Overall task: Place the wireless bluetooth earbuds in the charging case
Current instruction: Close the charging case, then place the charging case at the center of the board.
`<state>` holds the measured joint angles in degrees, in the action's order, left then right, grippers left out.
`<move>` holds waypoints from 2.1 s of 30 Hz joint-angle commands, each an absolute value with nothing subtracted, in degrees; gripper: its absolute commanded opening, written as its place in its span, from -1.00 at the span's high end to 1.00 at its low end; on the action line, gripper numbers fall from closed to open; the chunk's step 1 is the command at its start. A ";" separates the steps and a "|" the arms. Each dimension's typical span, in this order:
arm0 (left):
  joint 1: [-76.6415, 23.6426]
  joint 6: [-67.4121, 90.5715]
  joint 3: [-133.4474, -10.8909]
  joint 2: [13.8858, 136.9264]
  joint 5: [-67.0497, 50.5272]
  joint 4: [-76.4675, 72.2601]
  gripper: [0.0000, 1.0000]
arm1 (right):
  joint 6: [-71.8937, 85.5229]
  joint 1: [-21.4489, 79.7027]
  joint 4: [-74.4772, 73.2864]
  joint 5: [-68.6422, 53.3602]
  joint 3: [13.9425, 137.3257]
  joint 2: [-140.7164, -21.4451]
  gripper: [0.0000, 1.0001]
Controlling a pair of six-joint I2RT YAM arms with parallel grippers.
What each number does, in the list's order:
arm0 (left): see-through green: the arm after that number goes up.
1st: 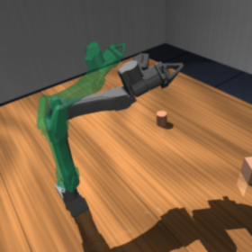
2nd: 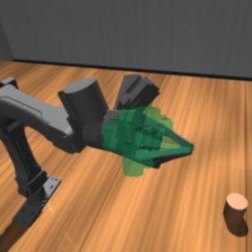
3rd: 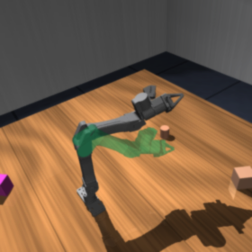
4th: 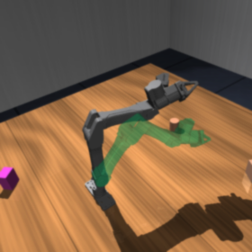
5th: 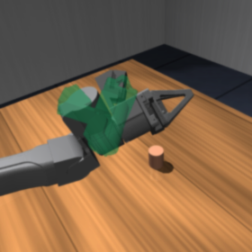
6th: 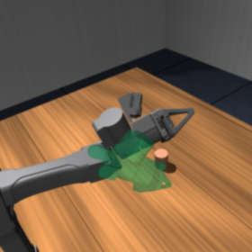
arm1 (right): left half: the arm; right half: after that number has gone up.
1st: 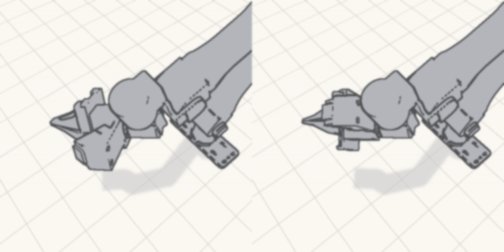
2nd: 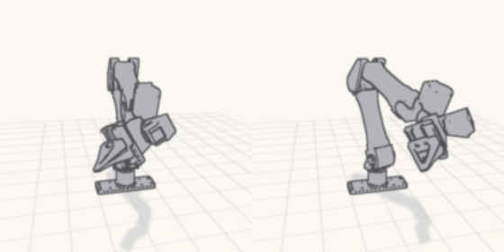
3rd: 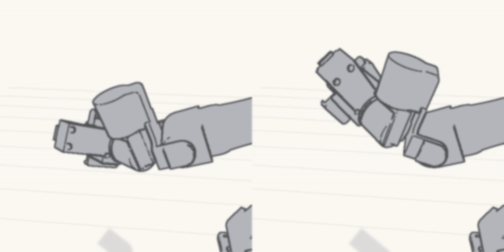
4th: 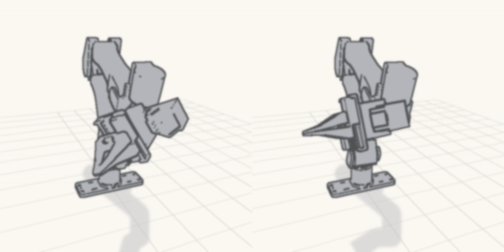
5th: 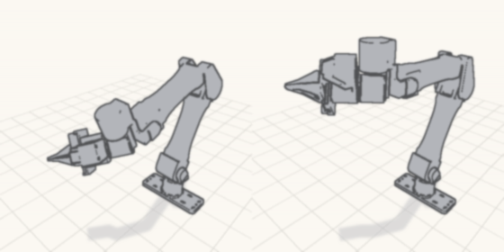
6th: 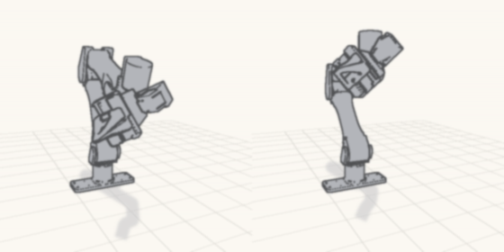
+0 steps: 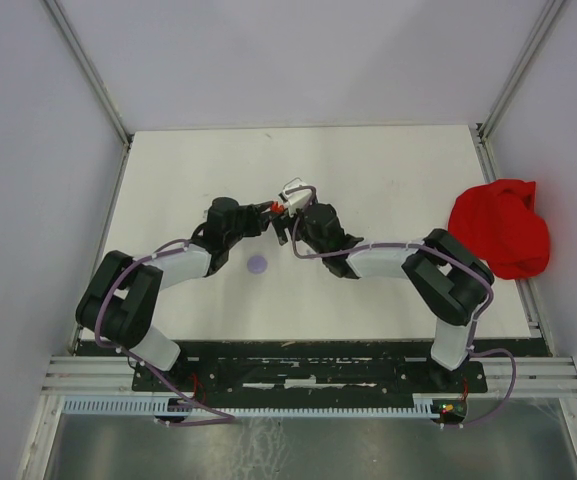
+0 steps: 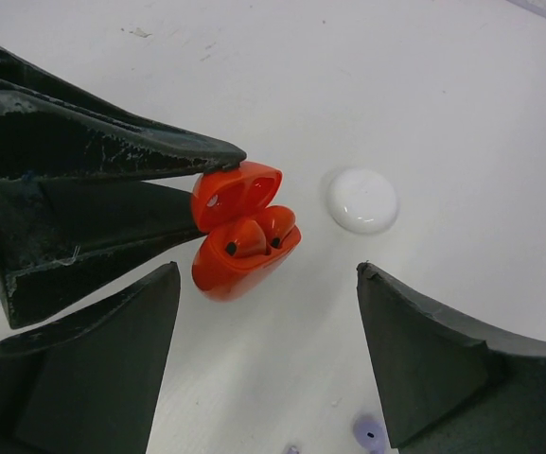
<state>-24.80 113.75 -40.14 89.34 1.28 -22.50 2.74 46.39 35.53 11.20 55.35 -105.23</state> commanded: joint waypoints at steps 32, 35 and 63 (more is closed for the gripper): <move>-23.07 107.32 -39.60 89.13 6.22 -23.36 0.94 | 4.91 42.34 28.44 23.65 51.37 -97.37 -0.76; -21.42 103.31 -40.42 91.59 6.50 -24.21 0.94 | 6.30 41.83 18.98 23.04 54.17 -95.20 -0.79; -18.04 85.26 -46.72 108.41 6.28 -35.50 0.44 | 8.81 39.38 2.64 11.59 55.68 -89.80 -0.81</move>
